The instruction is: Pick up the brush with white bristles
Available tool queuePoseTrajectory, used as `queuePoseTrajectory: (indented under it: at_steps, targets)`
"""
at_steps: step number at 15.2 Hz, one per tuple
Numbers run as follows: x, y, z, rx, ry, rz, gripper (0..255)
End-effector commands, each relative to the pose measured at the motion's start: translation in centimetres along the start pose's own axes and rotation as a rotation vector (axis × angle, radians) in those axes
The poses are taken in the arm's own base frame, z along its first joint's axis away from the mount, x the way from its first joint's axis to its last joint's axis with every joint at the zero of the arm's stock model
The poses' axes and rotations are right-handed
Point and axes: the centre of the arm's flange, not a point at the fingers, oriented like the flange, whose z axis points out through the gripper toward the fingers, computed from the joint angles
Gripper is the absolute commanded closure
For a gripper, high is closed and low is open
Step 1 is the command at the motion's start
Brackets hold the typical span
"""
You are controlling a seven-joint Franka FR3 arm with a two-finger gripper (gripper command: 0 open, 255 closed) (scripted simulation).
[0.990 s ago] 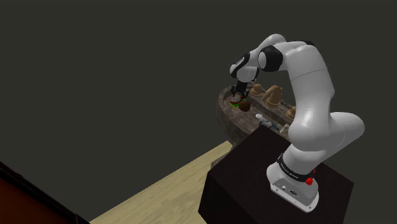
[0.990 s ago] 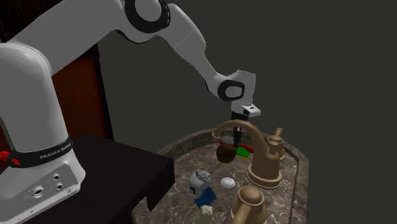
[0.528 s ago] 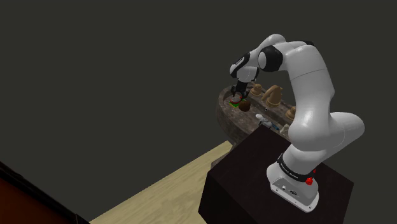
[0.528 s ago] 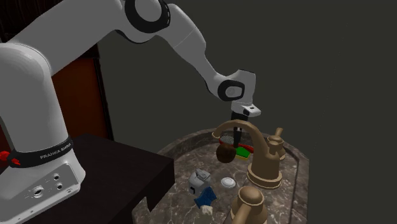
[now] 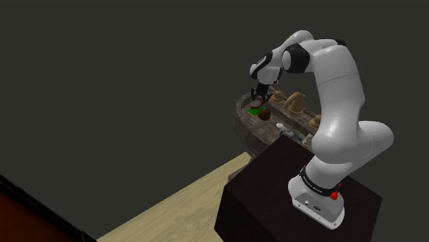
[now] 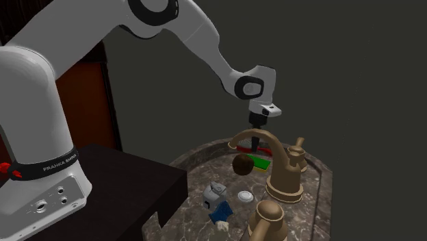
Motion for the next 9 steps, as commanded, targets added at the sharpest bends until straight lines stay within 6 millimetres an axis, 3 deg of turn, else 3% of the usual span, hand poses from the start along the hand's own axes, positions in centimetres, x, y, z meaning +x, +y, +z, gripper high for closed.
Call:
queuePoseTrajectory:
  at_steps: [1, 7, 9]
  targets:
    - [0.0, 0.0, -1.0, 0.0, 0.0, 0.0, 255]
    - [-0.2, 0.0, -4.2, 0.0, 0.0, 0.0, 255]
    - [-0.2, 0.0, -4.3, 0.0, 0.0, 0.0, 255]
